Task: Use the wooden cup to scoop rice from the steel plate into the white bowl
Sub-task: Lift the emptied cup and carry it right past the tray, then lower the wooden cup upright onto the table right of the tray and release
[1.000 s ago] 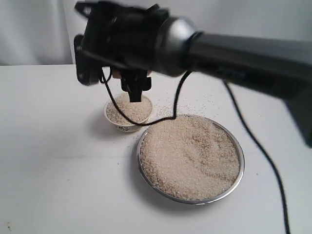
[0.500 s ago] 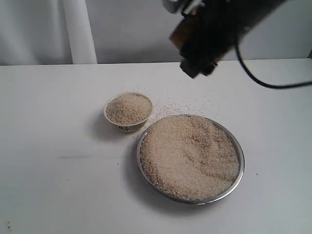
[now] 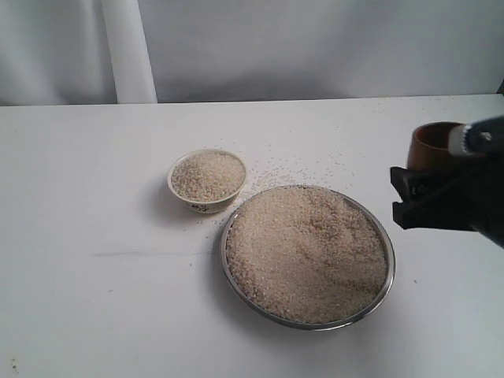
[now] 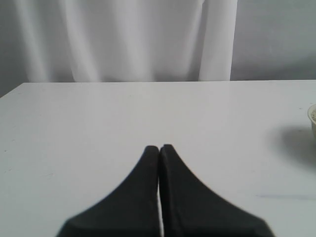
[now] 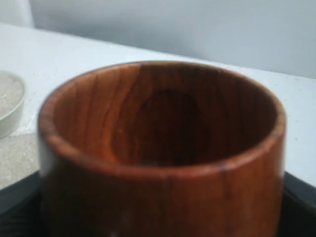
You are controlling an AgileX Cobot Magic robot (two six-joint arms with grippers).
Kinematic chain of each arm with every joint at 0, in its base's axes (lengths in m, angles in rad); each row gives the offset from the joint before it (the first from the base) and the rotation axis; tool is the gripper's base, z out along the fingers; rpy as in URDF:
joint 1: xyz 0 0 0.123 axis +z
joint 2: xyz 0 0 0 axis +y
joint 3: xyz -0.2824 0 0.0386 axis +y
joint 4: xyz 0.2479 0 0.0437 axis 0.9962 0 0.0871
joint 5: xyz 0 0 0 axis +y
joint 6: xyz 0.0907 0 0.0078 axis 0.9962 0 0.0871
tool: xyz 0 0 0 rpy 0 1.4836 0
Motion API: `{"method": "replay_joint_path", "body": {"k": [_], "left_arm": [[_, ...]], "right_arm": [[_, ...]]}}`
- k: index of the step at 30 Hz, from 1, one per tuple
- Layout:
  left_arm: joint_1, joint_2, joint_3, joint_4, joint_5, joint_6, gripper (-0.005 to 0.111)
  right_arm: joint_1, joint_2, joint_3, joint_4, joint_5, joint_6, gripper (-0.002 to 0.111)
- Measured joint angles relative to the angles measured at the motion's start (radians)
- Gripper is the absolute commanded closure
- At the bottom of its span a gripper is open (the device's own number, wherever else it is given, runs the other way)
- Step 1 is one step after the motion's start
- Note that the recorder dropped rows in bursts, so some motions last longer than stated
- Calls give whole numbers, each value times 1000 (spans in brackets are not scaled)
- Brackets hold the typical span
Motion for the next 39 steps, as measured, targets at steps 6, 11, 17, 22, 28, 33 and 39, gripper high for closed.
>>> {"method": "replay_joint_path", "body": {"k": [6, 11, 17, 22, 28, 33, 39], "left_arm": [[0, 0, 0, 0, 0, 0, 107], [0, 0, 0, 0, 0, 0, 107], [0, 0, 0, 0, 0, 0, 107], [0, 0, 0, 0, 0, 0, 107], [0, 0, 0, 0, 0, 0, 107], [0, 0, 0, 0, 0, 0, 107], [0, 0, 0, 0, 0, 0, 107]], "right_arm": [[-4, 35, 177, -133, -395, 187, 108], [-13, 146, 183, -124, -476, 138, 108], [-120, 334, 183, -147, -604, 124, 108], [-240, 498, 142, -287, -672, 163, 108], [-319, 673, 9, -540, -686, 247, 108], [-325, 794, -79, -565, -675, 254, 108], [-327, 833, -92, -501, -656, 210, 108]]}}
